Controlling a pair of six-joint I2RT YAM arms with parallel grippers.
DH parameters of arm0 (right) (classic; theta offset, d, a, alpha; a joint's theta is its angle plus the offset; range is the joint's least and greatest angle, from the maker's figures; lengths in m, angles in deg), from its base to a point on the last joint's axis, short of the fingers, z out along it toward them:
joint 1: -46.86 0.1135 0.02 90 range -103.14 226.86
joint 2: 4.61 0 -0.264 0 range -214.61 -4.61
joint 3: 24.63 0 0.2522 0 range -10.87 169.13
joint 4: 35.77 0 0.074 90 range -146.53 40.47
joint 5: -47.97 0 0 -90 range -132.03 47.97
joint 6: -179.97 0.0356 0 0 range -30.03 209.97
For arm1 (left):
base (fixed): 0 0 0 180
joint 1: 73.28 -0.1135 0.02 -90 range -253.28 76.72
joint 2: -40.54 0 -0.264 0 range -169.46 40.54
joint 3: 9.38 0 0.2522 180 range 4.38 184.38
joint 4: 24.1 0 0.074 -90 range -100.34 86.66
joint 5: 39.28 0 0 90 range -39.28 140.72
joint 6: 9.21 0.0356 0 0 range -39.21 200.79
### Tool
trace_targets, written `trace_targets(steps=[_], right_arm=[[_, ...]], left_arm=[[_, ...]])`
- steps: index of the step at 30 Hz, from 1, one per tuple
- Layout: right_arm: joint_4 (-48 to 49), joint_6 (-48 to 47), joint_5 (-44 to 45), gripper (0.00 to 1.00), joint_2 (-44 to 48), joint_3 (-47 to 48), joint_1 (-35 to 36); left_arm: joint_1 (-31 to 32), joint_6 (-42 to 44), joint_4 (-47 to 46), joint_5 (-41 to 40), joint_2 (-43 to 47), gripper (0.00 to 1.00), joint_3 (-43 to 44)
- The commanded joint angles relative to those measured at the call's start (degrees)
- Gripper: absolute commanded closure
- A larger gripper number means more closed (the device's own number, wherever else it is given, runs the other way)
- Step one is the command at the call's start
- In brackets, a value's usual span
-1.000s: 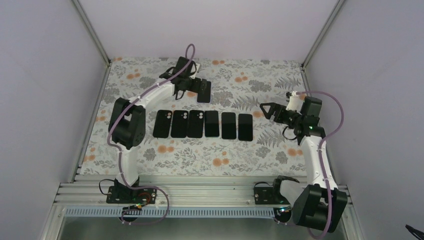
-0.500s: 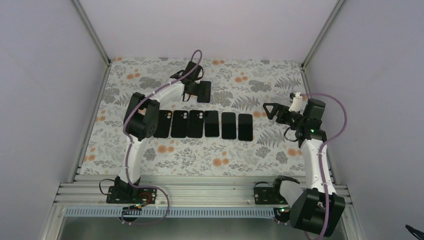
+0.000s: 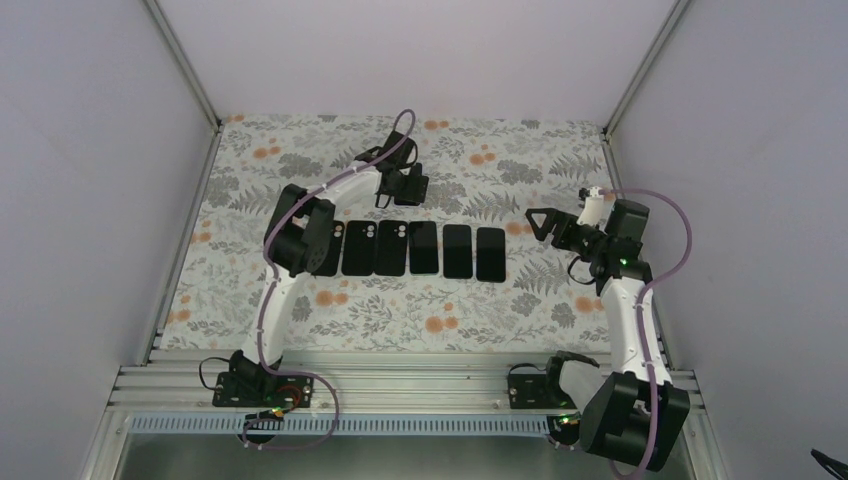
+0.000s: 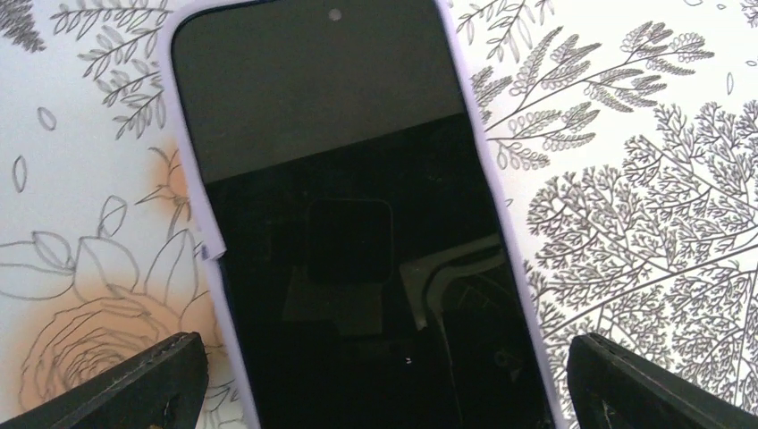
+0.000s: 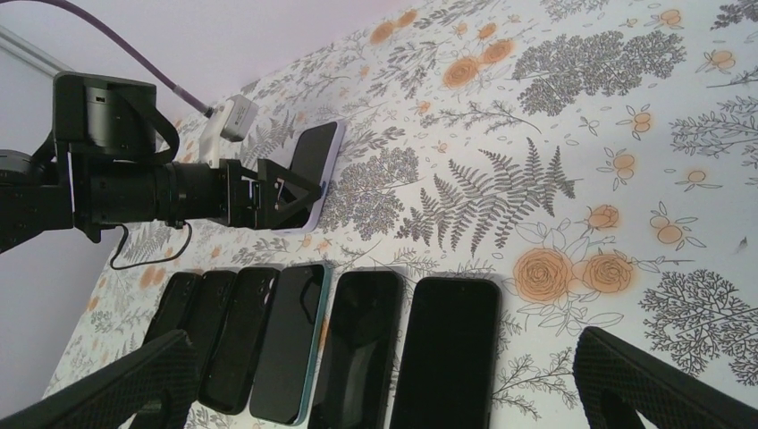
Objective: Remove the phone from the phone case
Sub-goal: Pick up the phone at the center of the board.
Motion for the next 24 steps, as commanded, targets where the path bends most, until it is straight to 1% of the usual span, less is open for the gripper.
trace_targets(steps=[1, 6, 12, 15, 17, 24], right_arm=[[1.9, 0.4, -1.0, 0.01, -1.1, -0.6, -0.6], [2.0, 0.4, -1.3, 0.01, -2.0, -0.4, -0.7], [1.9, 0.4, -1.4, 0.01, -2.2, -0.3, -0.6], [1.9, 0.4, -1.5, 0.01, -2.1, -0.3, -0.7], [1.8, 0.4, -1.6, 0.01, -2.1, -0.3, -0.7], [1.9, 0.4, -2.2, 0.01, -2.5, -0.1, -0.7]], left_arm=[[1.8, -0.5, 2.2, -2.6, -2.8, 0.00, 3.2], [2.7, 0.2, 3.7, -7.0, -5.2, 0.00, 4.5], [2.9, 1.0, 6.0, -9.5, -6.6, 0.01, 4.5], [2.8, 1.6, 6.5, -10.4, -6.4, 0.05, 2.9], [2.6, 2.2, 7.1, -10.0, -6.1, 0.10, 1.9], [0.4, 2.9, 7.1, -9.1, -4.3, 0.23, -1.8]])
